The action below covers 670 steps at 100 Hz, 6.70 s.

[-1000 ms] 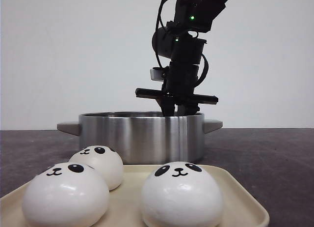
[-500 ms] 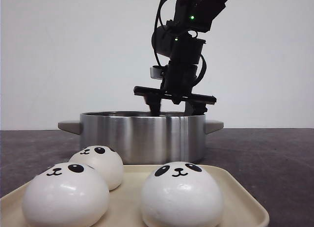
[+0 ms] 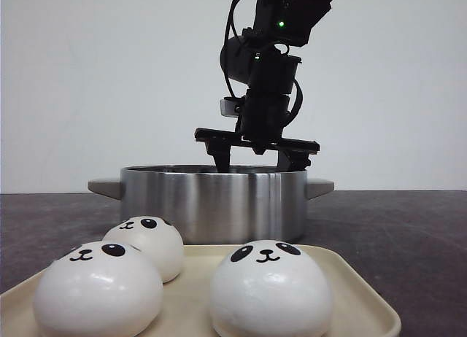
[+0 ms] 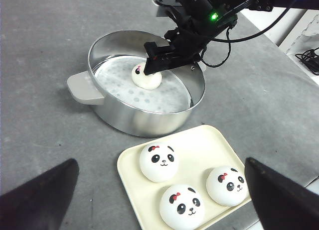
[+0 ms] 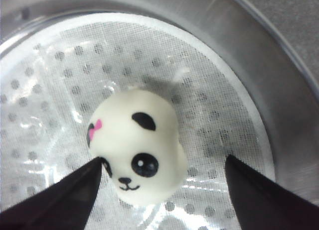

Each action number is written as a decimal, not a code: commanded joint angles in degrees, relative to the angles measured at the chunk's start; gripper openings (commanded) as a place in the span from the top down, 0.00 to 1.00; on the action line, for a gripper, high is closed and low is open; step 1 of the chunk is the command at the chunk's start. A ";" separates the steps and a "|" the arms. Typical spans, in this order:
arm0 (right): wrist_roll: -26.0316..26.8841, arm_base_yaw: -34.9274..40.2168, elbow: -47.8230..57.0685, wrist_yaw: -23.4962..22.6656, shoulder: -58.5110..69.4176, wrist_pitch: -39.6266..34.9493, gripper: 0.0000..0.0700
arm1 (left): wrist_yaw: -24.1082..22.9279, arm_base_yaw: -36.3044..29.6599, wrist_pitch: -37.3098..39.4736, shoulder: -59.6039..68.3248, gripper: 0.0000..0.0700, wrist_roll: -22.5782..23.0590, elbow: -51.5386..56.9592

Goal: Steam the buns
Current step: 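Lift the bun with the right gripper and lower it into the steamer, then raise the open right gripper out of the steamer, then lower the left gripper onto the farther panda bun nearest it, then carry the bun with the left gripper and release it in the steamer, then raise the open left gripper away from the steamer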

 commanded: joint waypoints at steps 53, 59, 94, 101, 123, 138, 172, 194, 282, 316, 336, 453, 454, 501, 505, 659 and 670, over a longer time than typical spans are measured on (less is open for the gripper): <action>-16.72 7.15 22.53 8.52 -11.69 -5.14 0.56 | -0.15 -0.22 0.39 0.04 0.00 0.37 0.61; -17.03 8.61 22.53 10.21 -15.12 -6.88 0.71 | -0.15 -0.22 0.31 0.04 0.00 0.33 0.61; -17.05 14.36 19.45 21.90 -34.99 -15.93 0.99 | 1.29 -0.22 -3.37 1.16 0.03 -7.65 0.57; -17.05 15.91 17.97 22.40 -39.43 -18.14 0.99 | 2.05 -0.22 -4.04 3.06 0.06 -7.80 0.57; -17.00 25.35 9.70 31.85 -53.90 -22.05 0.99 | 5.70 -1.36 -3.87 14.60 0.06 -8.68 0.57; -13.84 32.30 -0.11 37.46 -63.98 -21.49 0.99 | 5.66 -4.72 -1.60 23.45 0.06 -8.70 0.57; -0.57 36.85 -24.44 43.06 -82.60 -21.53 0.99 | -6.19 -16.24 7.08 40.68 0.04 -8.98 0.57; 1.11 37.22 -26.71 41.64 -86.77 -21.27 0.99 | -6.62 -17.88 13.57 48.26 0.03 -13.31 0.59; 4.39 37.20 -26.71 46.03 -86.71 -22.01 0.99 | -10.29 -21.64 22.32 66.12 0.11 -15.89 0.68; 4.76 37.20 -26.71 47.34 -86.71 -24.50 0.99 | -10.56 -21.64 24.09 66.25 0.99 -15.72 0.74; 4.79 37.20 -26.71 47.82 -86.71 -26.49 0.99 | -6.03 -21.81 20.70 63.47 0.99 -14.95 3.98; 5.79 37.22 -27.08 53.53 -86.73 -28.72 0.99 | -15.61 -13.05 7.96 91.30 0.98 -9.55 51.80; 5.95 37.20 -27.08 53.55 -86.73 -28.83 0.99 | -15.96 -12.98 7.93 91.54 0.98 -9.44 51.80; 9.73 37.22 -27.08 53.92 -86.73 -30.45 0.99 | -18.38 -11.30 8.96 98.12 0.98 -8.61 51.80; 9.81 37.20 -27.08 53.94 -86.73 -30.45 0.99 | -18.38 -11.15 9.07 98.66 0.98 -8.61 51.80; 12.50 37.22 -27.41 56.57 -86.73 -34.60 0.99 | -16.81 -12.55 -2.95 100.17 0.03 -8.66 72.24; 12.83 37.22 -28.20 56.19 -86.73 -34.49 0.99 | -16.90 -14.95 -6.99 97.74 0.03 -8.35 78.20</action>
